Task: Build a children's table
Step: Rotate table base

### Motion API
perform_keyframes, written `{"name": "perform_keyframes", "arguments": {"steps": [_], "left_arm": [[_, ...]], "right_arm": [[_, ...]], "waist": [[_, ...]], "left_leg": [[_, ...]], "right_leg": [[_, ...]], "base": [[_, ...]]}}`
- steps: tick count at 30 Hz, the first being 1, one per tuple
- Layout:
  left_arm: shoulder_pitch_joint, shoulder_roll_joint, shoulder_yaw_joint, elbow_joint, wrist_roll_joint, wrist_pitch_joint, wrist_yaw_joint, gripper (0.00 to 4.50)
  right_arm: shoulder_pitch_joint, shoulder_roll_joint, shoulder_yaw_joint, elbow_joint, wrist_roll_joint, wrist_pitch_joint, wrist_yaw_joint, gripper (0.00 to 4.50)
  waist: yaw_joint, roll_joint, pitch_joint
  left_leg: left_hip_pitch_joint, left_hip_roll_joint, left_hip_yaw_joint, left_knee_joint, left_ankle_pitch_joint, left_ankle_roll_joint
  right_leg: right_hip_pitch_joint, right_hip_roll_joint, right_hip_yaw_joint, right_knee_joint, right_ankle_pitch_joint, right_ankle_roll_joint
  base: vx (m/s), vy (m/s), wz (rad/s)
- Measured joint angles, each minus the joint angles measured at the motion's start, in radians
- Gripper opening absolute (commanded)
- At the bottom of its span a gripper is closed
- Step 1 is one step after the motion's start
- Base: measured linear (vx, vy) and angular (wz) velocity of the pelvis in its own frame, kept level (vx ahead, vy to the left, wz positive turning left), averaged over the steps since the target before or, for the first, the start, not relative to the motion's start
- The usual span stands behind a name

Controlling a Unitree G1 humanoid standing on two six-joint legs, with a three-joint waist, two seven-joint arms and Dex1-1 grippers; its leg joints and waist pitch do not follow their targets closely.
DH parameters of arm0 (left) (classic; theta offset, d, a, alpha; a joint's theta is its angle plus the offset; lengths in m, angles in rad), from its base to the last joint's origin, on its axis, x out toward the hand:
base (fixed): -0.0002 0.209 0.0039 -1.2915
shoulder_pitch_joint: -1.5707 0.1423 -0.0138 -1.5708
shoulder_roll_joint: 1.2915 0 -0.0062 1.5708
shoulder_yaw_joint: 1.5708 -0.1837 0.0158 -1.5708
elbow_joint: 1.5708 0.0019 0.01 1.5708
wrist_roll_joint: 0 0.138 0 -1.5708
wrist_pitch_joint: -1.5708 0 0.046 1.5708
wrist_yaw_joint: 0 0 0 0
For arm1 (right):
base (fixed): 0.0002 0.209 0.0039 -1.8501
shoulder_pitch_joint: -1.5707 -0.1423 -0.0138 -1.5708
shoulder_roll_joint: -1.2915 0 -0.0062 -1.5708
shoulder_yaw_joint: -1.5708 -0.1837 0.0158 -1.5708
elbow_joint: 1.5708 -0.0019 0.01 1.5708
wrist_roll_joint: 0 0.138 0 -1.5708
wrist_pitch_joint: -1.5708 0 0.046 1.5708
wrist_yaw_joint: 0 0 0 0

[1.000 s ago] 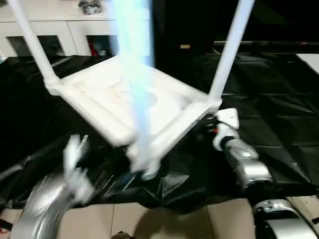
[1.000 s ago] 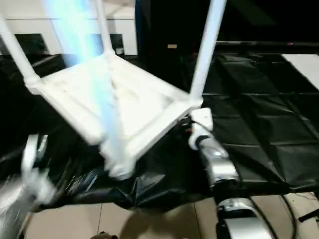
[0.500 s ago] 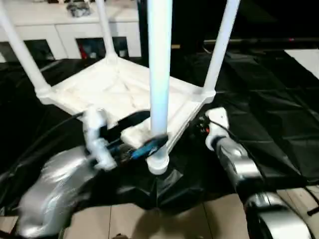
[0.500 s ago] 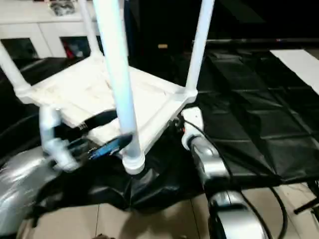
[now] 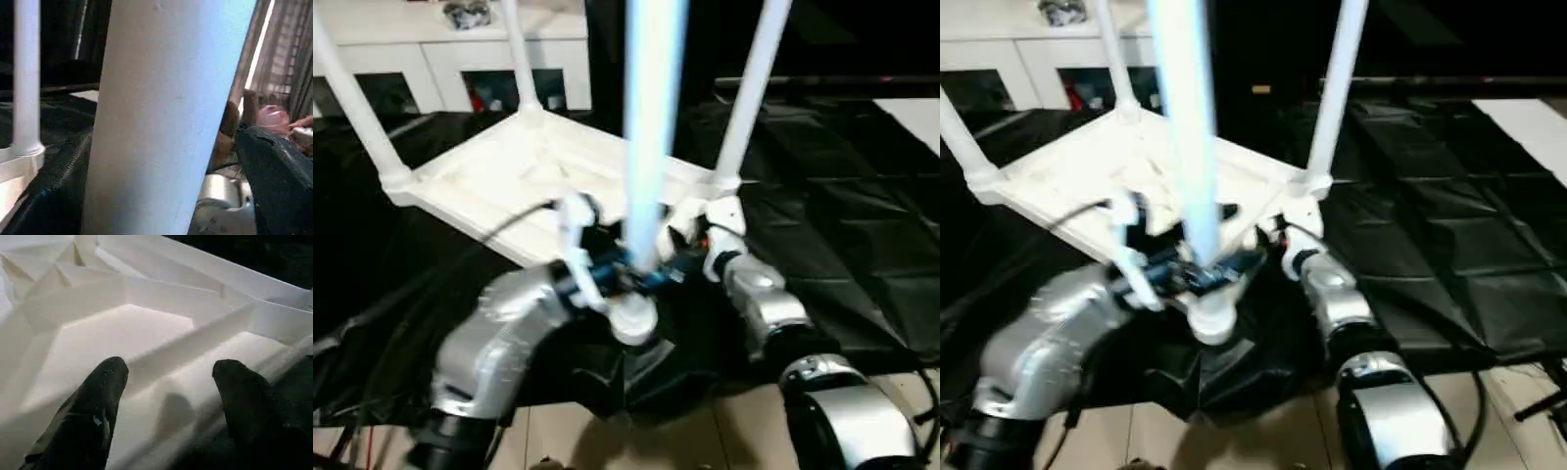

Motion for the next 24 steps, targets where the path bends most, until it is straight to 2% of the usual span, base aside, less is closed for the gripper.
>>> {"name": "perform_keyframes", "arguments": {"steps": [4, 8, 12, 17, 20, 24], "left_arm": [[-0.02, -0.02, -0.052, 0.04, 0.032, -0.024, -0.002, 4.49], [-0.059, -0.04, -0.077, 0.119, 0.07, -0.054, -0.003, 4.49], [-0.085, -0.046, -0.078, 0.167, 0.11, -0.095, 0.002, 4.49], [-0.087, -0.028, -0.077, 0.19, 0.132, -0.113, 0.008, 4.49], [-0.087, -0.017, -0.069, 0.19, 0.132, -0.127, 0.002, 4.49], [-0.081, 0.002, -0.04, 0.187, 0.132, -0.137, -0.001, 4.49]], "right_arm": [[-0.017, 0.037, 0.012, 0.011, -0.002, -0.007, 0.004, 3.18], [-0.019, 0.075, 0.021, 0.031, -0.003, -0.024, 0.015, 3.18], [-0.02, 0.066, 0.014, 0.035, -0.01, -0.052, -0.024, 3.18], [-0.022, -0.031, -0.027, 0.014, -0.013, -0.093, -0.121, 3.18], [-0.022, -0.101, -0.059, 0.014, -0.015, -0.094, -0.158, 3.18], [-0.022, -0.191, -0.067, 0.03, -0.025, -0.074, -0.171, 3.18]], "waist": [[-0.002, 0.019, -0.003], [-0.002, 0.027, -0.001], [-0.001, 0.029, 0.0], [-0.001, 0.029, 0.0], [-0.001, 0.029, 0.0], [-0.007, 0.028, 0.0]], "left_leg": [[0.0, 0.0, 0.0, 0.001, -0.001, 0.002], [0.0, 0.0, -0.001, 0.0, -0.001, 0.002], [0.0, 0.0, -0.001, 0.0, -0.001, 0.002], [0.0, -0.001, 0.0, 0.0, -0.001, 0.002], [-0.001, -0.001, 0.0, 0.0, -0.001, 0.002], [-0.001, -0.001, 0.0, 0.001, -0.001, 0.002]], "right_leg": [[0.002, -0.001, 0.0, -0.003, 0.001, -0.001], [0.002, -0.001, -0.001, -0.003, 0.002, -0.002], [0.002, -0.001, -0.001, -0.003, 0.003, -0.004], [0.002, -0.001, -0.001, -0.003, 0.003, -0.003], [0.002, -0.001, -0.001, -0.003, 0.003, -0.003], [0.001, 0.0, -0.001, -0.003, 0.002, -0.001]], "base": [[0.0, 0.0, 0.0], [0.0, 0.0, 0.0], [0.0, 0.0, 0.0], [0.0, 0.0, 0.0], [0.0, 0.0, 0.0], [0.0, 0.0, 0.0]]}}
